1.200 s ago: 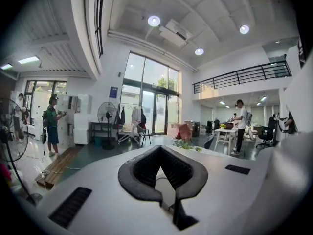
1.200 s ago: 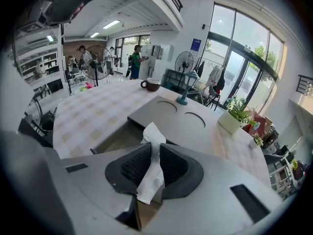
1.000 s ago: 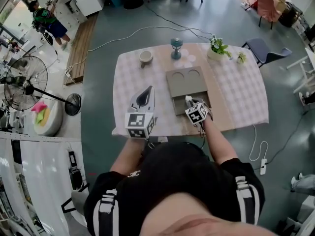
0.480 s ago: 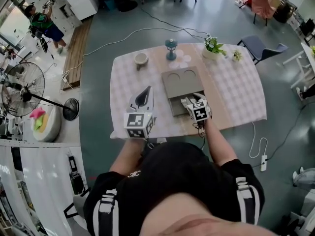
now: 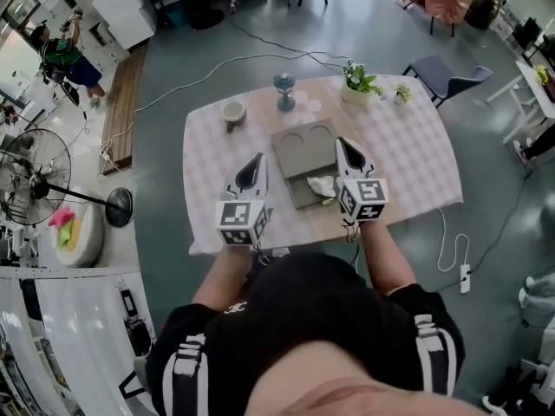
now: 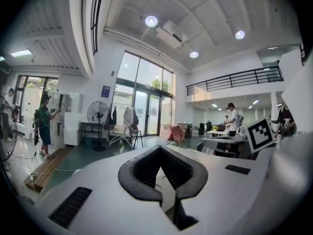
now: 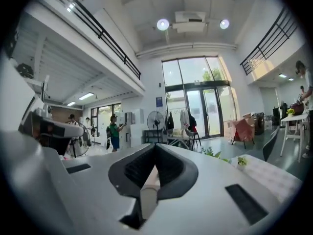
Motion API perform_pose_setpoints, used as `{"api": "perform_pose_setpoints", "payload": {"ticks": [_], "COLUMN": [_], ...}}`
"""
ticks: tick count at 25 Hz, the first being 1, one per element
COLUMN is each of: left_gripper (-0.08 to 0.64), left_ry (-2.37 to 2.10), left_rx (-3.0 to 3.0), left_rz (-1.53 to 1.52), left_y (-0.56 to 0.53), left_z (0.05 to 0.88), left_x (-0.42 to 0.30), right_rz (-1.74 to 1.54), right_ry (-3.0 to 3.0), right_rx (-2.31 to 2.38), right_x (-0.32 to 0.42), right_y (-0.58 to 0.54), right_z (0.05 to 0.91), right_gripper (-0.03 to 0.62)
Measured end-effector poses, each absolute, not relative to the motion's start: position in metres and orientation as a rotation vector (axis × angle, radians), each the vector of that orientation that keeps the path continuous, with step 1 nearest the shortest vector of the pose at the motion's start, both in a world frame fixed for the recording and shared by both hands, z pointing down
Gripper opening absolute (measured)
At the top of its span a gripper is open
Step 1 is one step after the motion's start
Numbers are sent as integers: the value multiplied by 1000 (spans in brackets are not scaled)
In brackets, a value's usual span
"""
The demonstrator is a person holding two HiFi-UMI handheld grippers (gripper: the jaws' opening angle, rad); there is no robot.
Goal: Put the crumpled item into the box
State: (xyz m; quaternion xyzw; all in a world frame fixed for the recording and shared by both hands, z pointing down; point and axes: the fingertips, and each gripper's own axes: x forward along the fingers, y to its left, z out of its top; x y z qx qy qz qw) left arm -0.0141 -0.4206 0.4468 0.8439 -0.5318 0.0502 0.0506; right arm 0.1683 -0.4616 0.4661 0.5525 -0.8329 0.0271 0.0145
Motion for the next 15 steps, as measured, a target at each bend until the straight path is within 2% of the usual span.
{"api": "perform_pose_setpoints", "payload": {"ticks": [5, 15], "left_gripper": [-9, -9], "left_ry": [-1599, -1573], "left_rx": [2588, 2611], "left_rz": [144, 141], "left_y": [-426, -433], "left_z": [445, 443], "left_x": [-3, 9], "right_rz": [-66, -71], "right_ry": [-2555, -2528], "right_rx": [1880, 1955], "right_x": [191, 208], "right_y": [-444, -438], "right_z": [424, 421], "right_gripper": [3, 3]}}
